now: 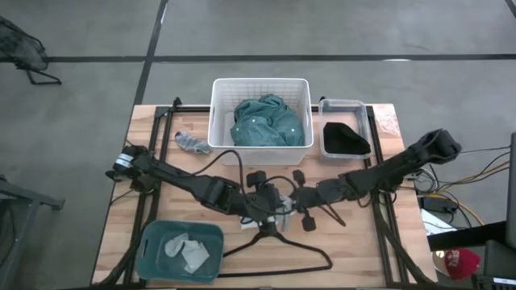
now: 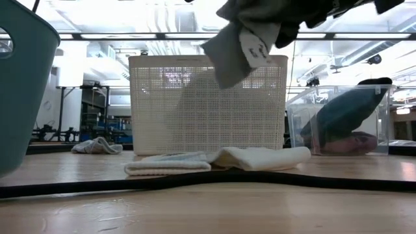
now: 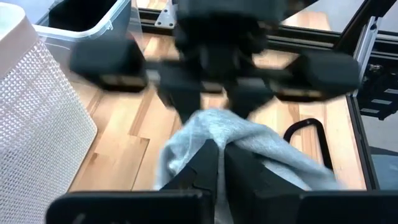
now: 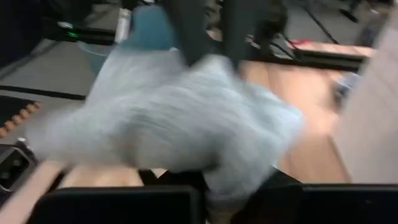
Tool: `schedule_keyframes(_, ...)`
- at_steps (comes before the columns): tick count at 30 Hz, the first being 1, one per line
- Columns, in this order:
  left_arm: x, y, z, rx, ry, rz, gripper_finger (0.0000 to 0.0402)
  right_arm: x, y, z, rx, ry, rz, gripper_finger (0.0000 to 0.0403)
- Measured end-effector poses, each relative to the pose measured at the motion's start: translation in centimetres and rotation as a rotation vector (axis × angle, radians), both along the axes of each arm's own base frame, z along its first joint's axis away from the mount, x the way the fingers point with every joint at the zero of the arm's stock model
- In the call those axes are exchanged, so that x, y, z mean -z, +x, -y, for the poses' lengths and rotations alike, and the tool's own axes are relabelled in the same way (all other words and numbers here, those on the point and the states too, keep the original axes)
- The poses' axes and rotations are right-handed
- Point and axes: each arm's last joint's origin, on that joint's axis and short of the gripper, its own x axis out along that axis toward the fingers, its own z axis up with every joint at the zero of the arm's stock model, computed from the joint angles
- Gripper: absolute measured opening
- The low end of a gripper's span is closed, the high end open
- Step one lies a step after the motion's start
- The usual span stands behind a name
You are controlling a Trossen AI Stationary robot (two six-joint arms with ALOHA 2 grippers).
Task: Pick & Place Cloths
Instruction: Put the gray boxer into the transparent bin
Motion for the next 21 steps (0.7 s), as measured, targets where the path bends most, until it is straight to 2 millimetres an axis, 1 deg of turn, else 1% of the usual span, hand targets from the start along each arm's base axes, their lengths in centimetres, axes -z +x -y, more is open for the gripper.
schedule_keyframes(5,0.0,0.0,0.0,0.000,0.001,-0.004,0.0046,-1.5,-1.9,0.8,0.052,0.015,-0.051,0.0020)
schedule_keyframes(8,0.0,0.0,0.0,-0.001,0.002,-0.004,0.0057,-2.2,-3.2,1.4,0.118,0.012,-0.078,0.0019)
schedule_keyframes(12,0.0,-0.1,0.0,0.000,0.002,-0.006,0.0061,-3.4,-5.2,2.7,0.302,-0.054,-0.078,0.0019)
schedule_keyframes(14,0.1,-0.1,0.1,0.001,0.001,-0.007,0.0062,-4.3,-6.3,3.4,0.395,-0.086,-0.050,0.0019)
schedule_keyframes(19,0.3,-0.3,0.1,-0.023,-0.023,-0.033,0.0062,-6.2,-9.7,5.1,0.576,-0.147,-0.001,0.0019)
schedule_keyframes(21,0.4,-0.3,0.1,-0.025,-0.024,-0.041,0.0062,-6.8,-11.3,5.9,0.664,-0.145,0.023,0.0019)
